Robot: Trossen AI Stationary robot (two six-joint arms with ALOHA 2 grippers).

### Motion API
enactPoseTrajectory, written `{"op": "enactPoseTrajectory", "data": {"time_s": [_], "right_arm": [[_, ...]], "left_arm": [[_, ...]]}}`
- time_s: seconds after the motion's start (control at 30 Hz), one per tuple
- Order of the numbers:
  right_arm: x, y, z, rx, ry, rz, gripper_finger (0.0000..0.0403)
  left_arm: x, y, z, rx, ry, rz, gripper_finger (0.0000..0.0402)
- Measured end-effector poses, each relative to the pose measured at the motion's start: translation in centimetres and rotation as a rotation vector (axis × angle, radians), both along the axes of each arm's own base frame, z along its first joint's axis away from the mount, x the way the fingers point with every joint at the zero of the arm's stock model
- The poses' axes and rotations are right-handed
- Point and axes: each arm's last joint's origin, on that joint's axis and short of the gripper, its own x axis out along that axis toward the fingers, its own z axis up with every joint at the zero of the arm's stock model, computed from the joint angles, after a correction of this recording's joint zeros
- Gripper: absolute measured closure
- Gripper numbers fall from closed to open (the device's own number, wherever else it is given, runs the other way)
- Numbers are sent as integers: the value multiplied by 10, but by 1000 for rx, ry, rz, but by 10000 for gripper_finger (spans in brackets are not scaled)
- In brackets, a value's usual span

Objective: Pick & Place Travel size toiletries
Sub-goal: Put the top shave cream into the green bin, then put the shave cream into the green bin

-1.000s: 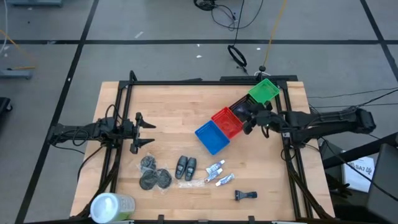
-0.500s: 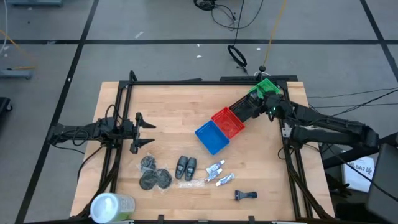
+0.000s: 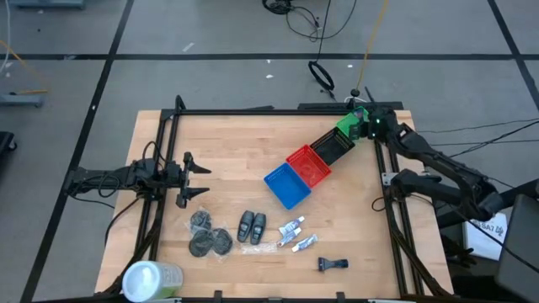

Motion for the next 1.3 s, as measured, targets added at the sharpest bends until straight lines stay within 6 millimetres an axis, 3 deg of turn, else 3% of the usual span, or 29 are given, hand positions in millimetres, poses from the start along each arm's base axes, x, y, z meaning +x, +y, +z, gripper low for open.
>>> {"op": "enactPoseTrajectory", "data": {"time_s": [0.23, 0.53, 1.3], "right_arm": [[9, -24, -13, 1, -21, -38, 304], [13, -37, -38, 100, 62, -53, 303], [15, -39, -37, 75, 69, -11, 226]], "left_arm": [[0, 0, 0, 0, 0, 0, 119], [0, 0, 0, 0, 0, 0, 119], [0, 0, 0, 0, 0, 0, 119]]}}
